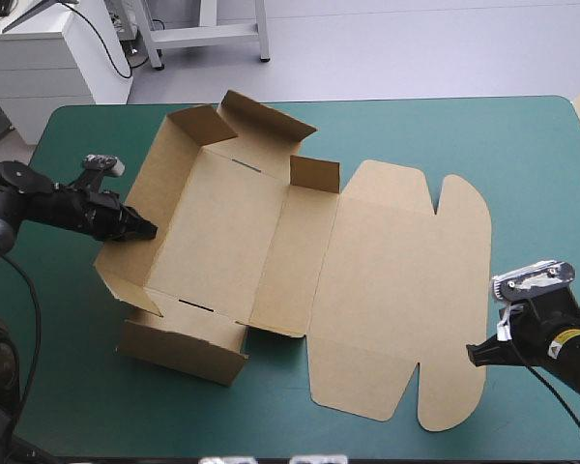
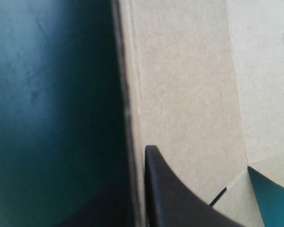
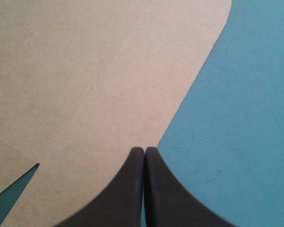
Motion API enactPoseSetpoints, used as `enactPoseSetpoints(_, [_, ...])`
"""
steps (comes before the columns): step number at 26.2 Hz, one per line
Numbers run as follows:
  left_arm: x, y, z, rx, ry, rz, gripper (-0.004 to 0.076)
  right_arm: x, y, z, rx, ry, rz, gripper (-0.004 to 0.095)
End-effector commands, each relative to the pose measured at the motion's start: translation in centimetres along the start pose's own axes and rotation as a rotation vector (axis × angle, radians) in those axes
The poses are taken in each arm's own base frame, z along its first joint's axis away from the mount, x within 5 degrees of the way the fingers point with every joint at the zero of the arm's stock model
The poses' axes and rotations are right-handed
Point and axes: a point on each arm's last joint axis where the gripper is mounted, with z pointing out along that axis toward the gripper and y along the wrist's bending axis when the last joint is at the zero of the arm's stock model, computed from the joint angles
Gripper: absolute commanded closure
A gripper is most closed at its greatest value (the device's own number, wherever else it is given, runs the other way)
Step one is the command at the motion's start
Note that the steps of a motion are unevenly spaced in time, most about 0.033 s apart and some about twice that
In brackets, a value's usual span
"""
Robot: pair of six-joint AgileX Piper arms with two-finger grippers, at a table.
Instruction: Fold the box
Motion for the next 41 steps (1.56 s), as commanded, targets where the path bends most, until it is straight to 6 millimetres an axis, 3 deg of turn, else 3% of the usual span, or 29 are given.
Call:
enactPoseSetpoints(1, [-2.5,-5.8,-3.0,0.018,-0.03,0.205,0.0731,-1.0,-0.3,-0.7,0.02,-0.078,-0.008,0.0929])
enactPoseSetpoints(8, [-6.5,-13.6,-3.8,-0.112,-0.064,0.516,0.0731,-1.2,-0.3,-0.7,0.023,-0.099,-0.008,0.0929])
enactPoseSetpoints(12, [-7.9,-17.3,-3.3,-0.261,-0.11,0.692,0.0731,-1.6,-0.4,-0.7,0.032,-0.145,0.009,0.0929])
enactPoseSetpoints(23, [-8.9,-25.2,2.5,-0.517,-0.153,1.151,0.0731,-2.1,-0.4,-0.8,0.036,-0.198,0.027,0.0929])
enactPoseSetpoints(33, [-7.8,-27.9,5.1,-0.671,-0.142,1.365,0.0731,-4.4,-1.1,-3.8,0.076,-0.314,0.027,0.0929])
enactPoseSetpoints(37, [-5.8,-27.0,7.6,-0.74,-0.16,1.397,0.0731,-4.7,-1.1,-4.3,0.074,-0.333,0.047,0.0929])
enactPoseSetpoints(41, [-3.3,-25.8,8.6,-0.78,-0.24,1.418,0.0731,-4.8,-1.1,-4.3,0.071,-0.336,0.07,0.0929])
